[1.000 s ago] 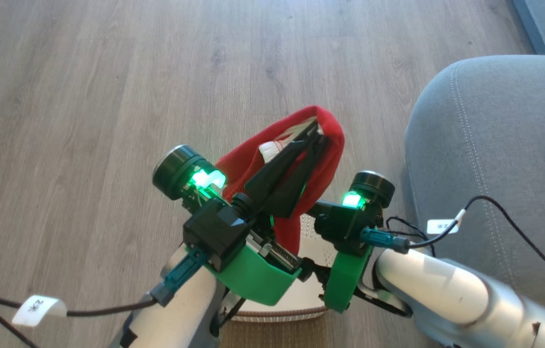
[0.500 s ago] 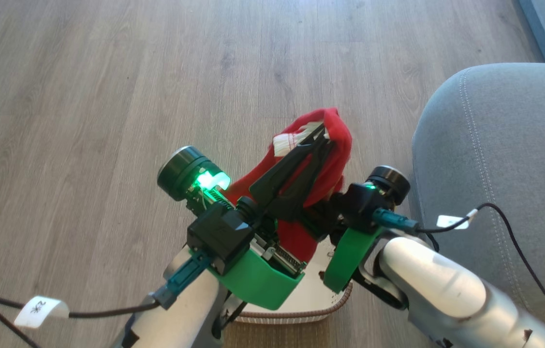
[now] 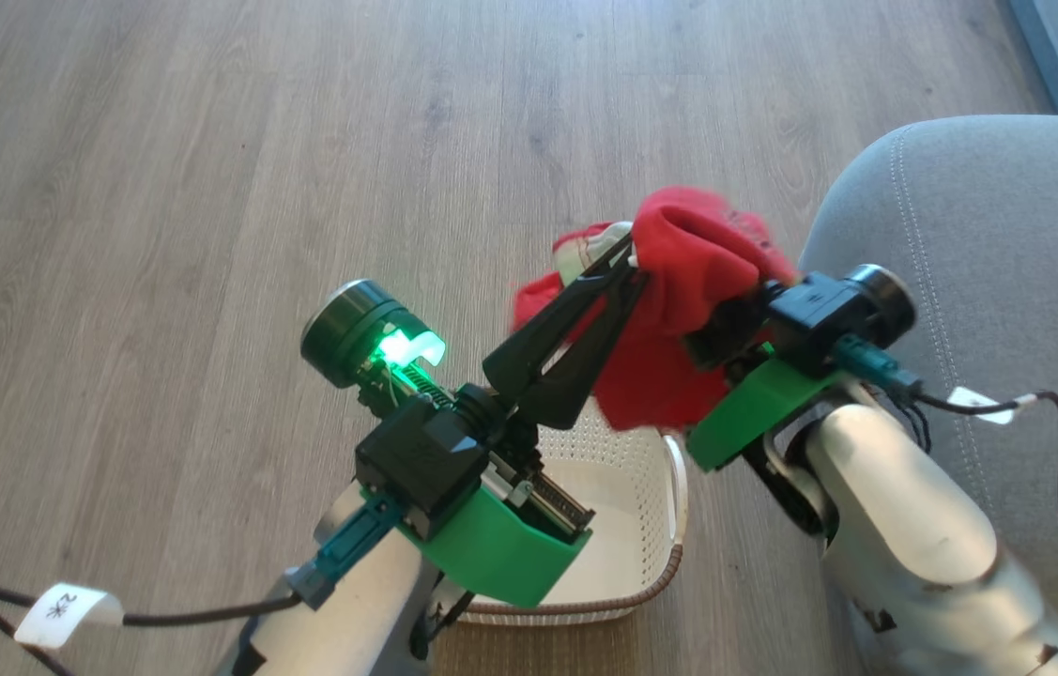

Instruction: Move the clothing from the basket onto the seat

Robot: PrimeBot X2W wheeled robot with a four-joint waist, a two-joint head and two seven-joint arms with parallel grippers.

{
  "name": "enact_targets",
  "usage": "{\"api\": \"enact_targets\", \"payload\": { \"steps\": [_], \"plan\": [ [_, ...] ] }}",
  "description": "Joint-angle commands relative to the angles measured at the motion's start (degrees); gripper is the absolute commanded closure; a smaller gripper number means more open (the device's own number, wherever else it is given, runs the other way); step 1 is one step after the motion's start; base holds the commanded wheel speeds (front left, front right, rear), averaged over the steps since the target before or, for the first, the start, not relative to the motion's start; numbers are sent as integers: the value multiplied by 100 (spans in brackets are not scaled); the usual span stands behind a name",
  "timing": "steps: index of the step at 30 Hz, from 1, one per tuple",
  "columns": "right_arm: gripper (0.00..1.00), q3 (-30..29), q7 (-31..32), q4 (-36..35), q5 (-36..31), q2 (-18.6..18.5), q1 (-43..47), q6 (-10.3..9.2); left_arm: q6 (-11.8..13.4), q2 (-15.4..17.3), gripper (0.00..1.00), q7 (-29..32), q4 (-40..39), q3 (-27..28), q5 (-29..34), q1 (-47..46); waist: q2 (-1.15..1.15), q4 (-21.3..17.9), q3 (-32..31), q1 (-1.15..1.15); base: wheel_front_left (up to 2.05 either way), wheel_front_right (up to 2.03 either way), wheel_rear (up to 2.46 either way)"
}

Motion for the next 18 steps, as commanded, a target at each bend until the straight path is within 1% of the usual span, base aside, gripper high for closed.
{"api": "enact_targets", "payload": {
  "steps": [1,7,12,18],
  "plan": [
    [100,-301,-52,-205,-151,262,18,-1,27,33,100,-28,-228,230,16,-262,0,-4,1,0,0,0,0],
    [100,-861,-52,-326,-296,498,164,-1,65,33,100,-28,-133,297,-18,-220,0,-10,4,0,0,0,0],
    [100,-977,-52,-411,-244,556,215,-1,88,33,100,-28,-65,358,-46,-191,0,-27,10,0,0,0,0],
    [100,-1101,-52,-595,-124,499,162,-1,74,33,100,-28,31,355,-25,-177,0,-59,5,0,0,0,0]
  ]
}}
